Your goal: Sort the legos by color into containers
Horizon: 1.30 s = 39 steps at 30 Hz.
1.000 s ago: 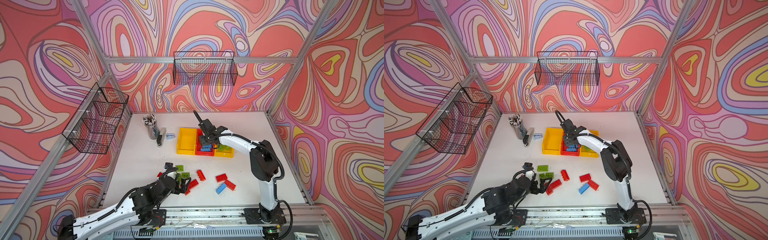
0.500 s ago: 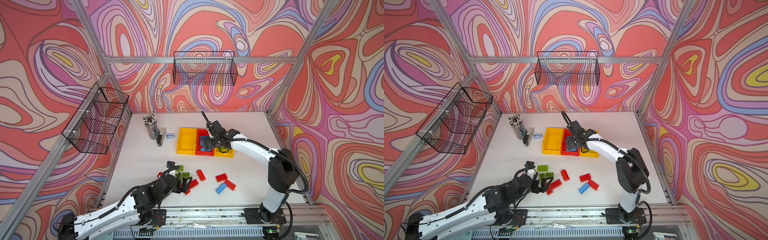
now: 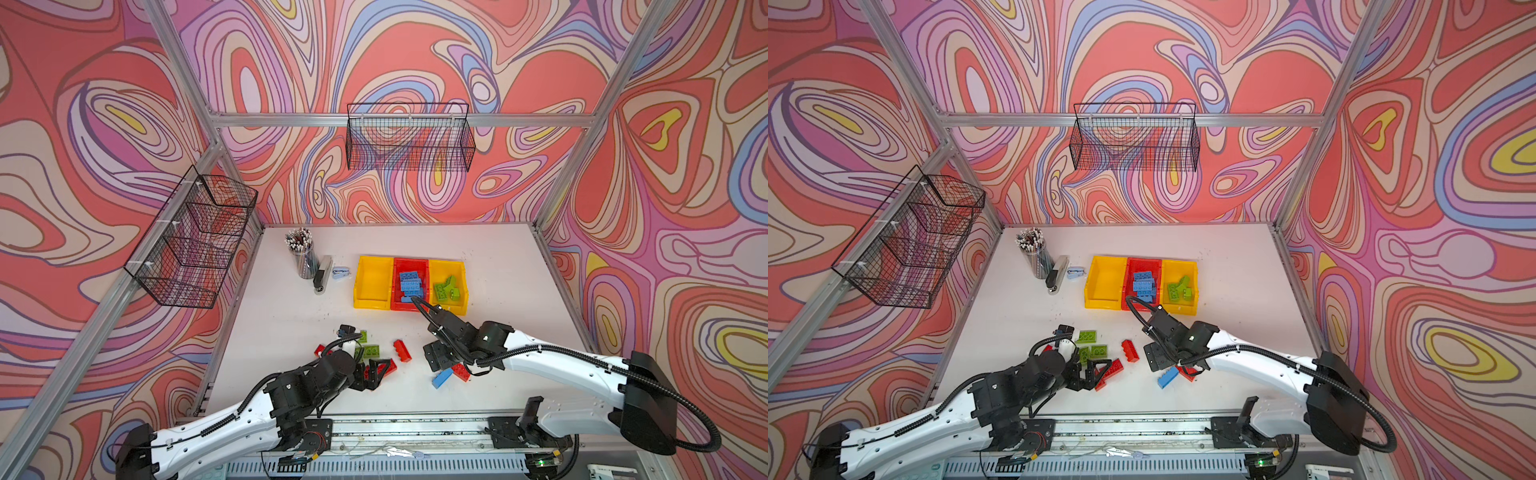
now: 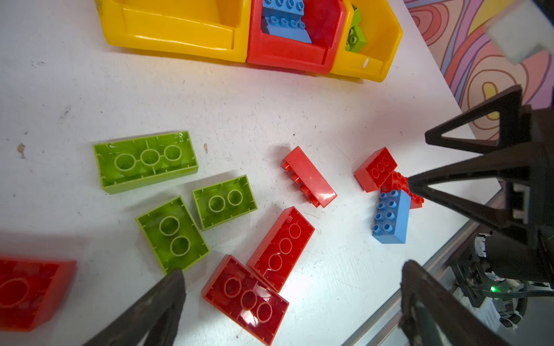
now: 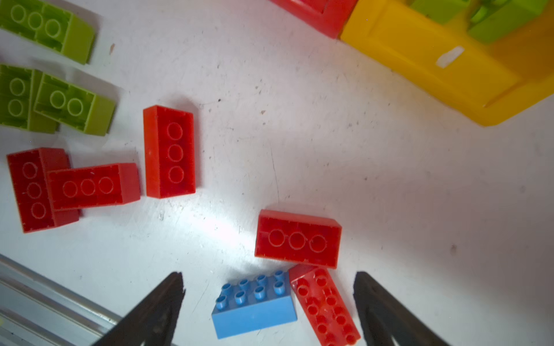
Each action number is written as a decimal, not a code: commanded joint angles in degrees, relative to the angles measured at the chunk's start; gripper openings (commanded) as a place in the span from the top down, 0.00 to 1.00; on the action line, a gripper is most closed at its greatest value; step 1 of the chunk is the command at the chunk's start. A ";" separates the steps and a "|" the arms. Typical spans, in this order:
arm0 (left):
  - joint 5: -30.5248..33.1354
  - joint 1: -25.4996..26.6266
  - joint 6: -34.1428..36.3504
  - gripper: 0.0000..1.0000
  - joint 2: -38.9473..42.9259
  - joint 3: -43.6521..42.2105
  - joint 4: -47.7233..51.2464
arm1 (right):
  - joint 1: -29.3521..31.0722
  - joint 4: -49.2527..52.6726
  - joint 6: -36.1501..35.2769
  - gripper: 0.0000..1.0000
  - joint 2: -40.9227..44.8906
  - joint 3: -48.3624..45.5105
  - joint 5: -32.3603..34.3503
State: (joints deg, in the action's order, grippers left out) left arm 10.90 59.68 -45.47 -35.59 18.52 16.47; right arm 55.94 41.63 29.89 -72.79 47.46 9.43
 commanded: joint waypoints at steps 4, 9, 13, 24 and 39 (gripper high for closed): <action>-1.93 0.70 -2.93 0.00 4.44 -3.12 0.65 | 5.14 -2.24 8.28 0.07 0.15 -3.93 0.82; -0.74 0.79 -3.57 0.00 8.57 -3.85 3.79 | 7.37 -2.31 10.00 0.08 -1.18 -4.90 1.77; -0.02 0.79 -3.48 0.00 10.08 -4.11 5.04 | 7.59 -2.43 10.25 0.08 -1.40 -5.75 1.88; -0.08 0.79 -3.17 0.00 8.96 -4.24 4.28 | 7.60 -6.24 10.54 0.10 -5.99 -7.54 1.99; 0.92 0.79 -3.07 0.00 11.12 -4.29 5.89 | 7.60 -5.06 11.32 0.23 -4.40 -8.07 1.40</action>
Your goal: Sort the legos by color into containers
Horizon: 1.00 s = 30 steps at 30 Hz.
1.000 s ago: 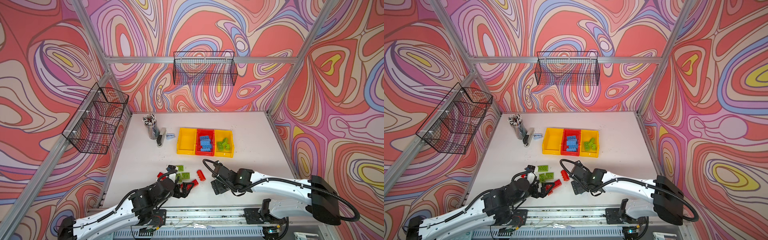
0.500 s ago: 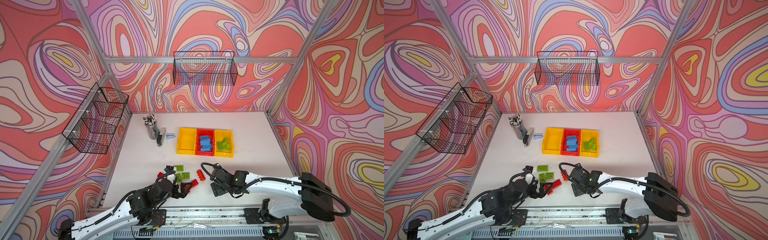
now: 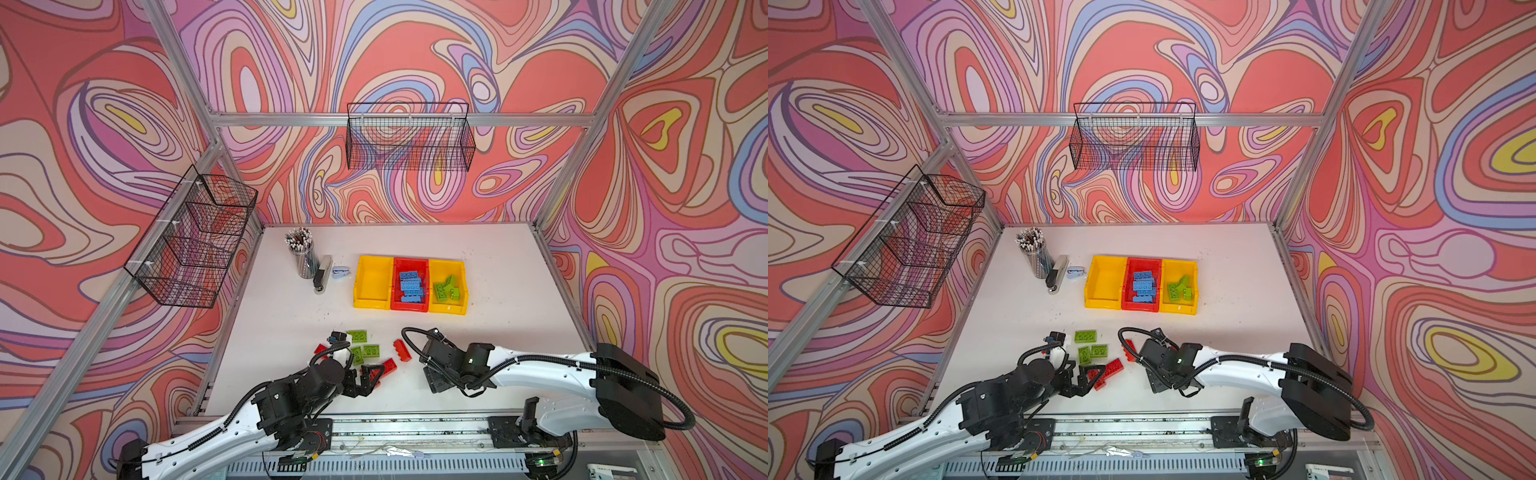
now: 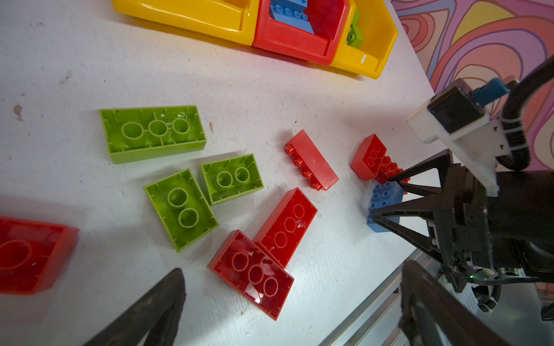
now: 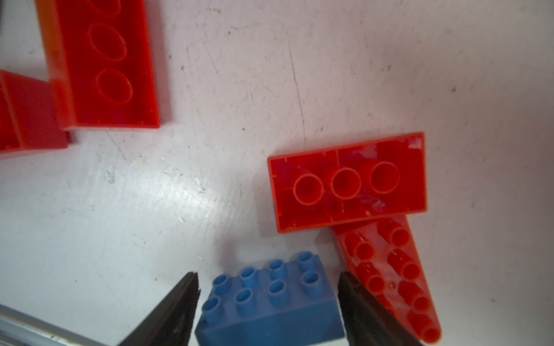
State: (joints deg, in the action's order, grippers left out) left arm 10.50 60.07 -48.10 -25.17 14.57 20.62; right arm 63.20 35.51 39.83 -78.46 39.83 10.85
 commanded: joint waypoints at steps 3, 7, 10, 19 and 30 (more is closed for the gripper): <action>1.49 0.39 -0.29 0.00 0.66 -0.20 1.70 | 0.40 1.40 1.25 0.24 1.49 -0.50 -0.04; 1.31 0.37 -0.24 0.00 0.50 -0.24 1.63 | 0.35 0.42 1.13 0.29 0.11 -0.80 -0.70; 1.14 0.35 -0.34 0.00 0.75 -0.24 2.13 | 0.35 -0.09 1.24 0.31 -0.29 -0.81 -1.00; 1.98 0.37 -0.26 0.00 2.41 -0.33 3.37 | 0.35 -0.23 1.14 0.27 -0.87 -0.55 -1.18; 1.79 0.39 -0.33 0.00 2.36 -0.75 3.19 | 0.44 -1.05 1.43 0.23 -1.25 -1.38 -2.61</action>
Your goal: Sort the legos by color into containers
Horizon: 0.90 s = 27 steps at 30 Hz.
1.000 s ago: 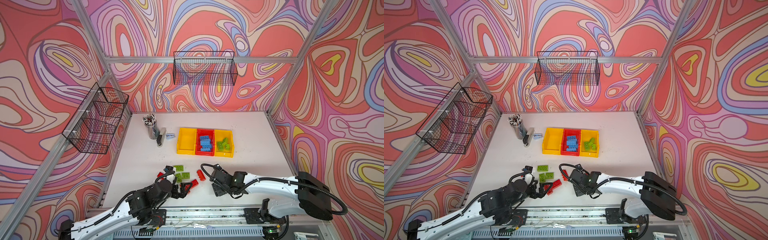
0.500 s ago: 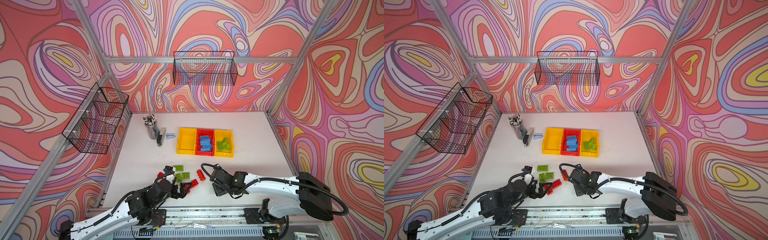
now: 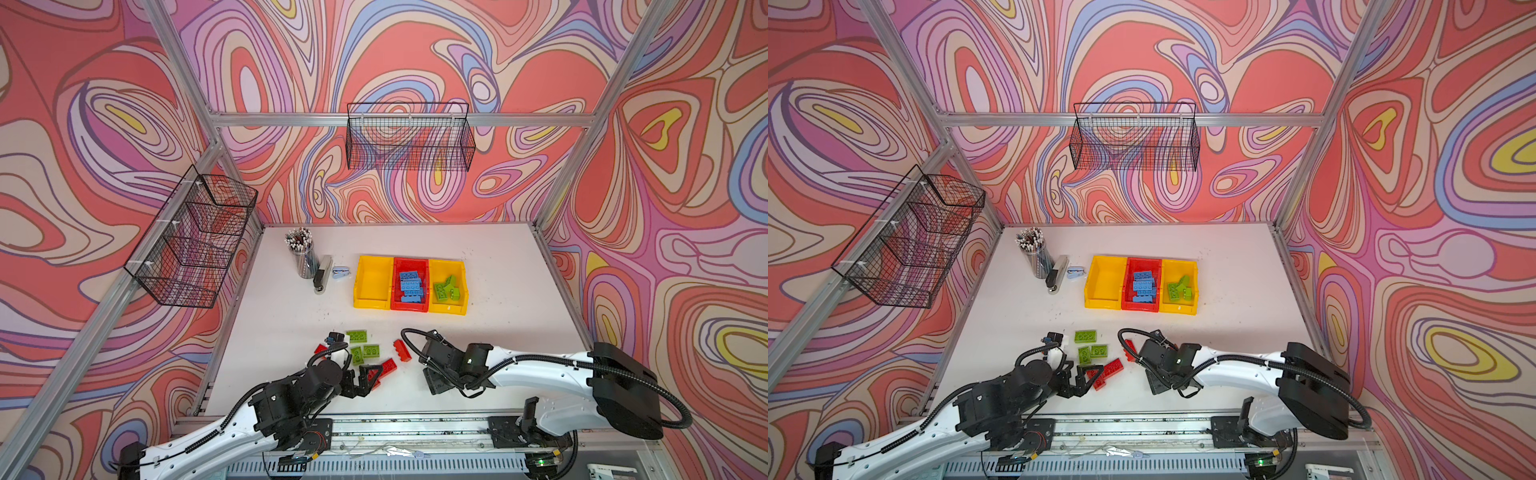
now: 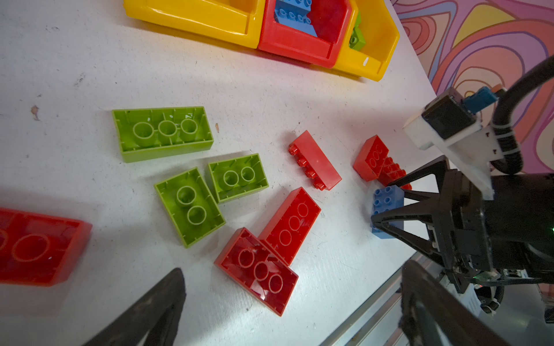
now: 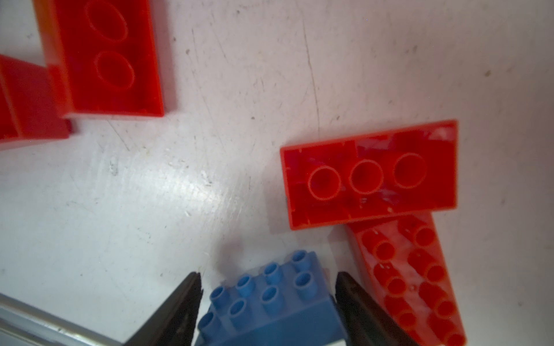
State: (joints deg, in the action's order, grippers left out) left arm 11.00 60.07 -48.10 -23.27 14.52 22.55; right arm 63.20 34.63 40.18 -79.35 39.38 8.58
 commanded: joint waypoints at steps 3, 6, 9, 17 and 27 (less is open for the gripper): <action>1.22 0.39 -0.45 0.00 0.52 -0.81 1.23 | 0.52 -0.48 1.11 0.23 -0.07 -1.34 -0.71; 1.30 0.39 -0.51 0.00 0.51 -0.86 1.28 | 0.77 -0.75 1.40 0.23 -0.10 -1.83 -0.84; 1.29 0.39 -0.64 0.00 0.63 -1.07 1.27 | 0.87 -0.94 1.61 0.26 -0.18 -2.10 -0.75; 1.46 0.39 -0.68 0.00 1.29 -1.03 1.99 | 0.89 -0.80 2.26 0.35 0.31 -2.06 0.18; 2.00 0.39 -0.47 0.00 2.18 -0.68 2.59 | 0.43 4.54 -1.39 0.39 0.92 6.79 5.86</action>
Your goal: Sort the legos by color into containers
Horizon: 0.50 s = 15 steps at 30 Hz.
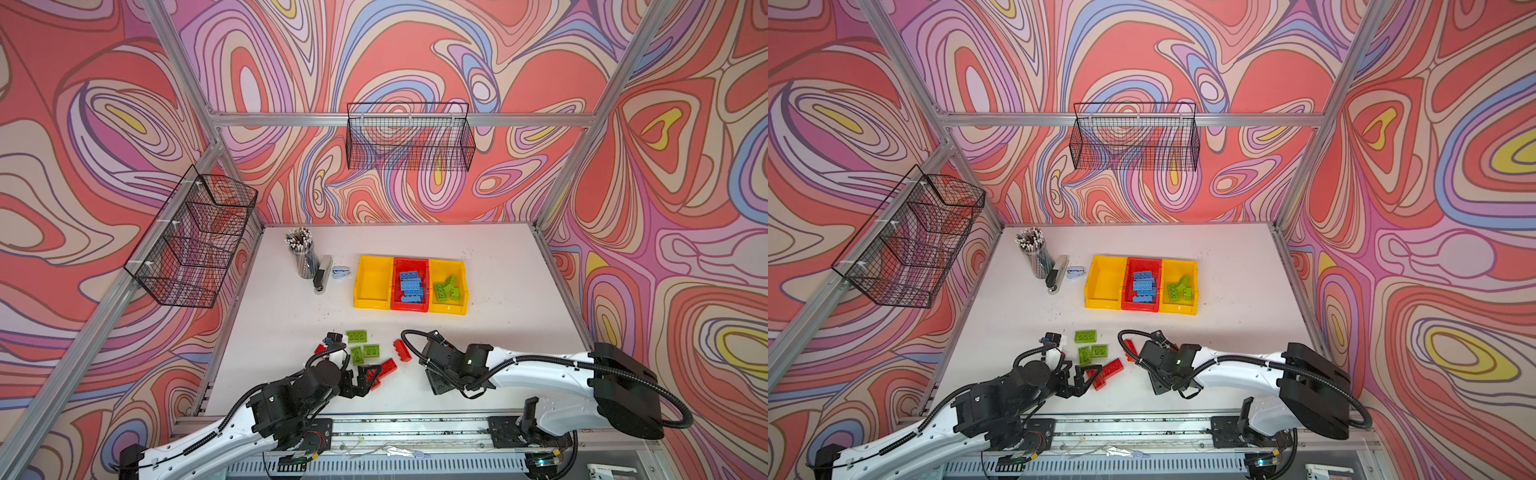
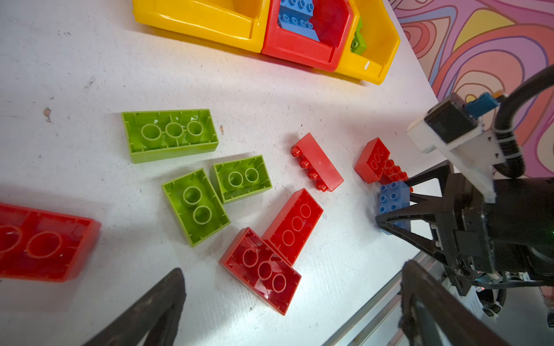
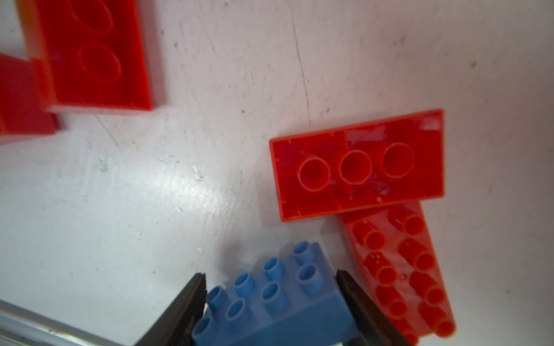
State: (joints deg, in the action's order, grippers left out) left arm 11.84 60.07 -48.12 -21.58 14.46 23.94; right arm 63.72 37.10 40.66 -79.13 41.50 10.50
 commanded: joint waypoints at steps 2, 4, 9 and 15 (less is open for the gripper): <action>1.11 0.39 -0.34 0.00 0.03 -0.50 0.77 | -1.49 3.86 -4.62 0.40 -1.05 9.08 5.51; 1.25 0.39 -0.20 0.00 -0.82 -0.25 0.41 | -4.04 4.38 -8.29 0.40 -3.04 13.53 6.12; 1.99 0.39 0.48 0.00 -3.31 0.72 -0.52 | -13.09 2.38 -17.23 0.41 -8.82 23.74 4.58; 2.49 0.31 2.14 0.00 -8.09 3.01 -2.57 | -20.83 1.48 -25.95 0.41 -21.33 39.30 1.62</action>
State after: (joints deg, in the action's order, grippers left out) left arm 12.75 60.07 -47.13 -28.16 14.98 23.05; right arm 44.97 38.74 21.15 -96.44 75.94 13.32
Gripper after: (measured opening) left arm 0.999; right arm 0.660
